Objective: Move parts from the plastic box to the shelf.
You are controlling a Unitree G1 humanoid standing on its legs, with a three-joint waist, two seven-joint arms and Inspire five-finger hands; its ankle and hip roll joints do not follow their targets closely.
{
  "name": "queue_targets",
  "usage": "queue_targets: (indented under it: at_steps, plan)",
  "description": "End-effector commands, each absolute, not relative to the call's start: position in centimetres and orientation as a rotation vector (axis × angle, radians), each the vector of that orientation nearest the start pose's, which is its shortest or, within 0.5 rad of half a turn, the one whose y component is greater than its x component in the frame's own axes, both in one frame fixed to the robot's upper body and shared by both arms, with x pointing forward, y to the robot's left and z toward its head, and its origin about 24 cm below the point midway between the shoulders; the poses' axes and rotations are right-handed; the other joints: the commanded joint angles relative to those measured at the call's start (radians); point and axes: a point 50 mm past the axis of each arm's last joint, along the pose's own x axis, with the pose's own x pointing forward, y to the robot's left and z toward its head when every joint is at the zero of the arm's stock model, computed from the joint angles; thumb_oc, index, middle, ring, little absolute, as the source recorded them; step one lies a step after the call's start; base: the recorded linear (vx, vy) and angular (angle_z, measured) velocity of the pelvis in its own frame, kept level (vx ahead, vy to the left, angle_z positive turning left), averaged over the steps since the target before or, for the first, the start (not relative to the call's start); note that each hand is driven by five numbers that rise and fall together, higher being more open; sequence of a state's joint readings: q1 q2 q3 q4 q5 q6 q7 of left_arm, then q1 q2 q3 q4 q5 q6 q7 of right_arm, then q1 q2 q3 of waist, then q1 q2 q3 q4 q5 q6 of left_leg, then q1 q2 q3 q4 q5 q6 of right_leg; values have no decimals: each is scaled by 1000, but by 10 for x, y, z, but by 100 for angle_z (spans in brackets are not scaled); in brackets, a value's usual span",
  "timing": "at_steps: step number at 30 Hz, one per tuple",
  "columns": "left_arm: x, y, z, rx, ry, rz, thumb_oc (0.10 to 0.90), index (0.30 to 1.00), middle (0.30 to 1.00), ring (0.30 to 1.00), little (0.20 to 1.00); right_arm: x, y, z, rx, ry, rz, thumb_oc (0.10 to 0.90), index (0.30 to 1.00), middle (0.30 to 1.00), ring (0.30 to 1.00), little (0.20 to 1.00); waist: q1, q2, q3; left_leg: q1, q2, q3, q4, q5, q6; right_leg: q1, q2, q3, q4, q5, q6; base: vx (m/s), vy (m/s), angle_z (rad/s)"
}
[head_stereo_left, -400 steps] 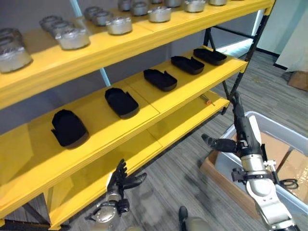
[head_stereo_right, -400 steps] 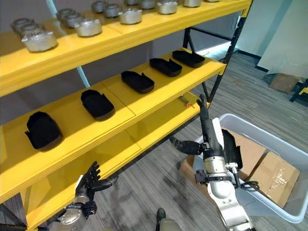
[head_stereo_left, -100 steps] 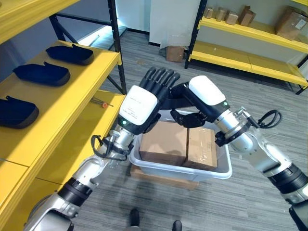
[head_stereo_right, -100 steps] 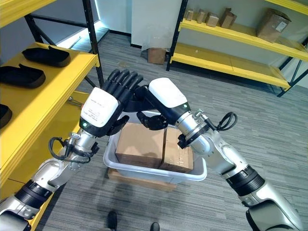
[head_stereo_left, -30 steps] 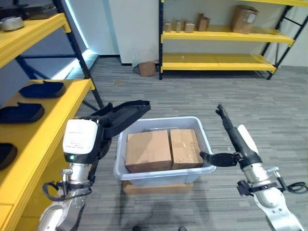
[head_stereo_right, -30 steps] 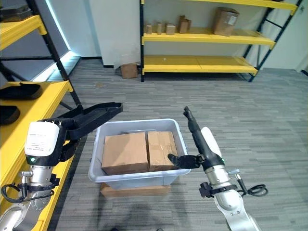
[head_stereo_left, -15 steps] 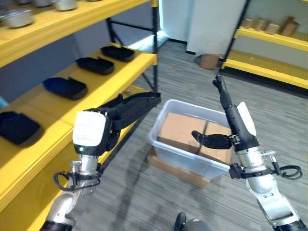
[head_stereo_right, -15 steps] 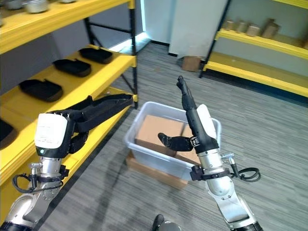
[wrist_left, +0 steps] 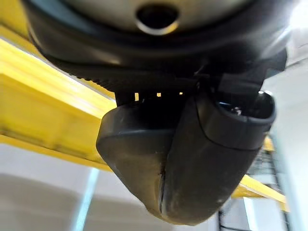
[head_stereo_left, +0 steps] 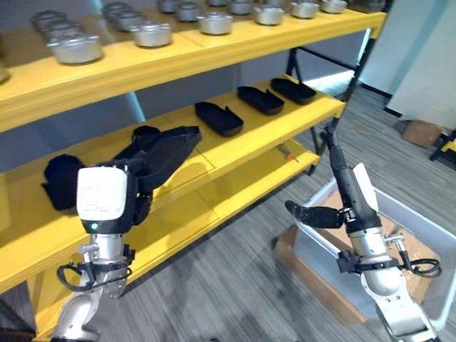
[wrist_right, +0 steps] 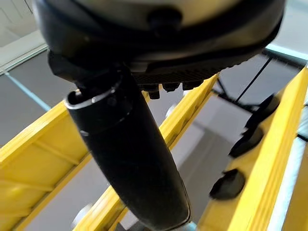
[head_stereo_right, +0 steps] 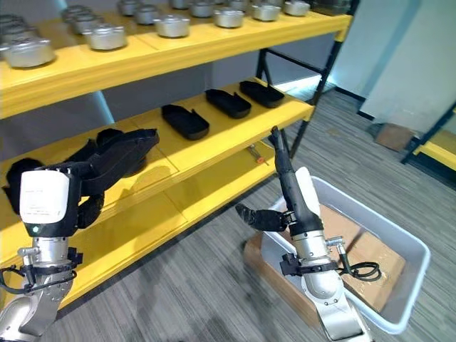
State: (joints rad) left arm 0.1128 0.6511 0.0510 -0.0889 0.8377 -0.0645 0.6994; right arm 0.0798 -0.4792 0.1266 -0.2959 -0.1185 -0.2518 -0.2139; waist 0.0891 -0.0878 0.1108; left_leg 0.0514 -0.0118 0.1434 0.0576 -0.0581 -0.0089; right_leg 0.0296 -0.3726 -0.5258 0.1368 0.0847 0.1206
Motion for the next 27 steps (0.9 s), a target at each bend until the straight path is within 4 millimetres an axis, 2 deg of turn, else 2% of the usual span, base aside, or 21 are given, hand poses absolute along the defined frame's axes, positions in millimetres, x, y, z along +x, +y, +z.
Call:
queue_targets:
  at_steps: [1,2,3,4,5,6,7,8,9,11,12,13,18,21,22,23,24,25,26,27]
  plan:
    - [221,257,186,1330,-941,769,400,300,300,300,300,231,-180,146,-503,-654,-20,900,1000,1000,1000,1000,-26,18,-58,44,8,-12,-87,-19,22,25,-53,18,-18,140,123,8,237,49]
    - [223,257,187,1332,-945,775,400,300,300,300,300,231,-181,145,-510,-649,-31,900,1000,1000,1000,1000,-31,14,-53,39,-8,-13,-89,-4,38,12,-73,18,16,164,103,13,221,56]
    - [225,255,186,1323,-943,769,400,300,300,300,300,231,-181,144,-513,-646,-41,900,1000,1000,1000,1000,-53,16,-49,45,-15,-35,-96,1,48,-10,-58,92,42,170,90,-23,198,64]
    - [228,254,183,1310,-929,761,400,300,300,300,300,232,-181,143,-511,-644,-43,900,1000,1000,1000,1000,-79,24,-41,47,-18,-60,-105,13,54,-45,-6,199,62,151,65,49,273,115]
    - [231,253,180,1300,-920,748,400,300,300,300,300,232,-180,143,-512,-642,-25,900,1000,1000,1000,1000,-101,43,-32,57,-21,-80,-116,28,66,-113,124,329,108,71,26,13,198,113]
    - [232,253,180,1299,-920,749,400,300,300,300,300,232,-180,143,-513,-643,-24,900,1000,1000,1000,1000,-98,44,-32,54,-20,-76,-117,32,64,-120,126,331,111,72,21,89,206,73]
    - [233,252,173,1300,-887,727,400,300,300,300,300,230,-181,140,-510,-629,-5,900,1000,1000,1000,1000,-114,45,-33,63,-31,-99,-124,35,72,-141,270,387,113,-38,-20,48,58,-7]
    - [233,252,173,1300,-887,727,400,300,300,300,300,230,-181,140,-510,-629,-4,900,1000,1000,1000,1000,-114,46,-34,60,-30,-98,-125,39,71,-143,271,386,112,-34,-24,97,89,-22]
    - [235,252,165,1305,-841,707,400,300,300,300,300,228,-182,139,-505,-629,9,900,1000,1000,1000,1000,-128,38,-42,52,-49,-118,-128,43,71,-150,371,433,63,-61,-40,44,20,16]
    - [237,250,159,1303,-812,680,400,300,300,300,300,227,-183,141,-507,-643,15,900,1000,1000,1000,1000,-143,32,-40,38,-64,-151,-125,51,63,-164,424,519,5,-43,-45,52,17,50]
    - [238,250,159,1302,-812,680,400,300,300,300,300,227,-183,141,-508,-643,14,900,1000,1000,1000,1000,-142,32,-41,36,-64,-152,-123,51,63,-163,424,519,-2,-39,-46,5,-21,54]
    - [236,248,155,1308,-797,651,400,300,300,300,300,225,-186,141,-514,-636,4,900,1000,1000,1000,1000,-137,22,-50,30,-74,-161,-139,71,60,-127,406,519,-60,-12,-49,12,-58,36]
    - [229,251,147,1286,-758,656,400,300,300,300,300,223,-190,143,-504,-639,-16,900,1000,1000,1000,1000,-126,26,-74,26,-67,-147,-142,67,48,-84,404,483,-124,0,-43,72,-50,13]
    - [230,246,147,1251,-775,626,400,300,300,300,300,222,-193,144,-496,-639,-19,900,1000,1000,1000,1000,-125,23,-41,-11,-66,-137,-34,35,43,-88,381,455,-88,-14,-47,42,-23,24]
    - [231,243,148,1240,-784,614,400,300,300,300,300,221,-194,145,-497,-643,-21,900,1000,1000,1000,1000,-128,21,-27,-30,-64,-123,26,7,27,-86,371,445,-74,-28,-50,-43,14,34]
    - [232,241,150,1227,-803,610,400,300,300,300,300,221,-196,146,-500,-649,-25,900,1000,1000,1000,1000,-135,16,-12,-59,-49,-95,86,-5,11,-86,358,429,-64,-34,-54,-80,37,49]
    - [232,240,151,1215,-815,598,400,300,300,300,300,220,-197,148,-505,-657,-26,900,1000,1000,1000,1000,-142,6,3,-81,-12,-58,130,-8,0,-87,340,415,-54,-36,-56,-95,24,62]
    - [232,240,152,1214,-817,599,400,300,300,300,300,220,-197,148,-505,-659,-26,900,1000,1000,1000,1000,-143,8,5,-96,-7,-59,160,-22,-2,-91,343,413,-48,-39,-58,-78,43,65]
    - [232,239,154,1200,-825,599,400,300,300,300,300,220,-198,149,-505,-663,-34,900,1000,1000,1000,1000,-149,-5,11,-105,50,-19,187,-29,-3,-94,324,405,-41,-39,-56,5,132,63]
    - [229,242,154,1190,-828,602,400,300,300,300,300,219,-200,148,-504,-651,-40,900,1000,1000,1000,1000,-145,-19,9,-100,147,-18,166,-20,-1,-94,296,405,-35,-49,-45,47,209,75]
